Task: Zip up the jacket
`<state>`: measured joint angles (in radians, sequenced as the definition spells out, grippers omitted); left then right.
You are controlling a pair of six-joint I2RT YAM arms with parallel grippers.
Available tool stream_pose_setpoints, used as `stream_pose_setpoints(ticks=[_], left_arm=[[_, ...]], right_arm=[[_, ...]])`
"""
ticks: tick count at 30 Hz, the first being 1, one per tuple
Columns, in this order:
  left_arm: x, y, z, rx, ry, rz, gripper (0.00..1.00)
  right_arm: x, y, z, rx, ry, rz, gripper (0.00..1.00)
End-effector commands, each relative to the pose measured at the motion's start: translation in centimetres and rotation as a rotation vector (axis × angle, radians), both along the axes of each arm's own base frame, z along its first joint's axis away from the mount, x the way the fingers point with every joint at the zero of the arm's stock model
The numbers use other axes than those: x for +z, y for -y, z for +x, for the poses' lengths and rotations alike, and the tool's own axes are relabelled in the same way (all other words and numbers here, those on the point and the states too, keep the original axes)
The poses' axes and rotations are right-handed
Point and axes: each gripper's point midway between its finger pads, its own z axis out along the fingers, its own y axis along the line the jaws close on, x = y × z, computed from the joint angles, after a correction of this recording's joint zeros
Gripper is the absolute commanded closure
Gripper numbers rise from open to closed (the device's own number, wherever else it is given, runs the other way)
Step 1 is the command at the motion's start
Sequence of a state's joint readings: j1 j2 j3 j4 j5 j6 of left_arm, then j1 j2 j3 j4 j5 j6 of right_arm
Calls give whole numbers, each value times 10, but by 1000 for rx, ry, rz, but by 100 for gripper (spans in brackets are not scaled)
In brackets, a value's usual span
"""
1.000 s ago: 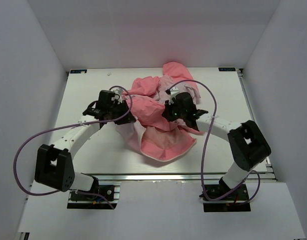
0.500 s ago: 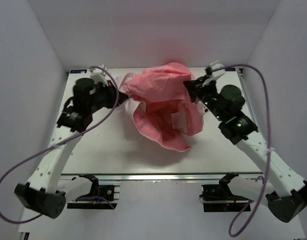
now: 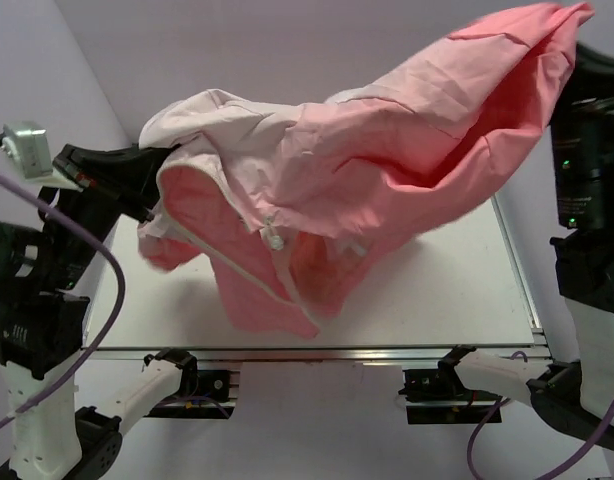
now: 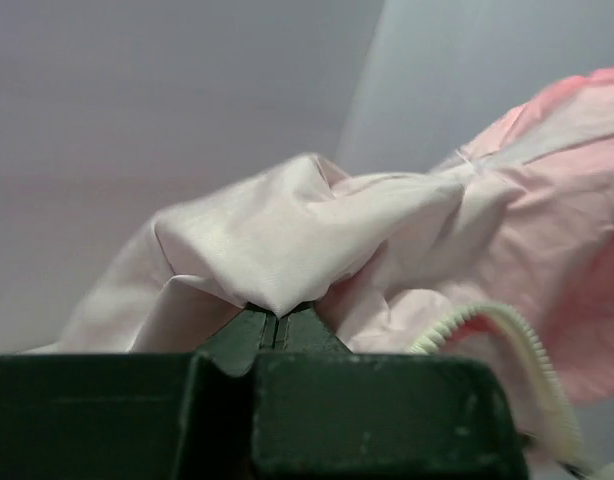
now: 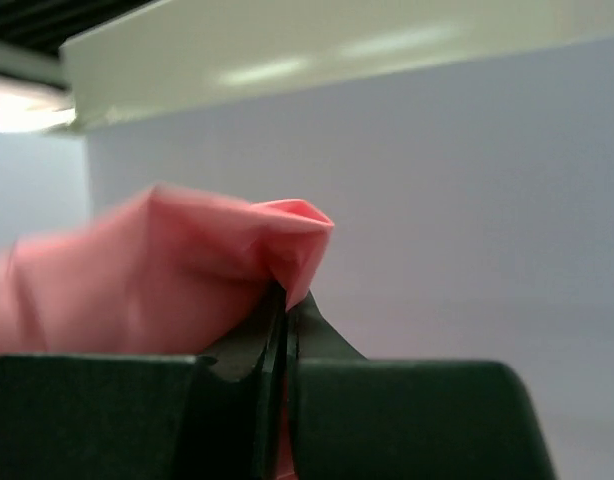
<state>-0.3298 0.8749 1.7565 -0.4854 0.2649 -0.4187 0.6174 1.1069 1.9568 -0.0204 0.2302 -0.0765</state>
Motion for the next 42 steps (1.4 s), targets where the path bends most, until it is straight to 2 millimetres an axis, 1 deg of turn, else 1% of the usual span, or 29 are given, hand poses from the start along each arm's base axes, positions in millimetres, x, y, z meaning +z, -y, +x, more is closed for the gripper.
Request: stream_pose_setpoints(ticks=[1,5,7,8,9,11,12,13,14,15,16,17,18,19,21,22,23,24,25,26,27,28,29,30,31,33,36,37,42], left_arm=[[-47,13,83,83,-207,37,100],[-87,29,151,122,-334,39,100],[-129,38,200,162,-435,68,100],[-147,42,217,178,-477,84,100],[-185,46,250,218,-558,126,100],[-227,50,279,255,-640,179,98],[-243,52,291,260,-664,223,88],[-285,59,313,260,-743,278,58],[-301,63,320,245,-774,317,42],[-318,70,320,200,-814,371,25],[-332,78,332,176,-841,394,2],[-333,81,332,151,-857,409,2],[-343,82,333,149,-874,425,2],[-344,85,332,125,-873,428,2],[-334,86,325,107,-842,422,2],[-329,86,320,95,-830,417,2],[-327,85,304,70,-826,414,2],[-322,86,298,59,-807,396,2],[-321,86,289,44,-804,391,2],[-343,86,274,15,-850,397,2],[-328,84,260,8,-823,361,2],[-333,85,249,-11,-832,354,2],[-338,86,238,-26,-842,347,2],[-364,87,222,-51,-896,344,2],[-357,92,205,-68,-873,335,2],[-383,99,183,-92,-938,312,2],[-394,123,156,-184,-945,313,2],[-409,135,143,-219,-976,348,2],[-474,142,125,-220,-1121,435,2]], right_arm=[[-4,9,46,-184,-67,31,100],[-50,4,119,-395,-252,24,100],[-101,-20,180,-421,-392,-40,100],[-119,-14,207,-417,-439,-55,100],[-153,-25,249,-386,-519,-86,100],[-204,-20,299,-276,-657,-71,100],[-247,-25,336,-282,-738,-98,100],[-270,-25,353,-298,-783,-114,100],[-291,-24,365,-316,-823,-141,100],[-331,-27,388,-331,-884,-177,100],[-339,-27,397,-334,-892,-177,100],[-361,-26,409,-323,-926,-185,79],[-368,-25,412,-321,-938,-190,79],[-374,-25,412,-318,-953,-201,45],[-374,-31,401,-269,-972,-217,17],[-373,-33,393,-254,-984,-212,13],[-396,-36,383,-228,-1041,-230,11],[-375,-33,364,-216,-1023,-212,11],[-377,-32,350,-201,-1054,-186,11],[-414,-32,332,-176,-1146,-204,11],[-395,-30,306,-150,-1127,-189,11],[-401,-30,288,-131,-1153,-183,11],[-410,-36,270,-93,-1183,-165,11],[-431,-33,234,-77,-1222,-183,11],[-440,-33,215,-73,-1236,-189,11],[-474,-29,158,-97,-1310,-195,11],[-501,-33,93,-48,-1400,-152,11],[-535,-30,71,-40,-1476,-177,11],[-589,-13,14,-45,-1642,-179,11]])
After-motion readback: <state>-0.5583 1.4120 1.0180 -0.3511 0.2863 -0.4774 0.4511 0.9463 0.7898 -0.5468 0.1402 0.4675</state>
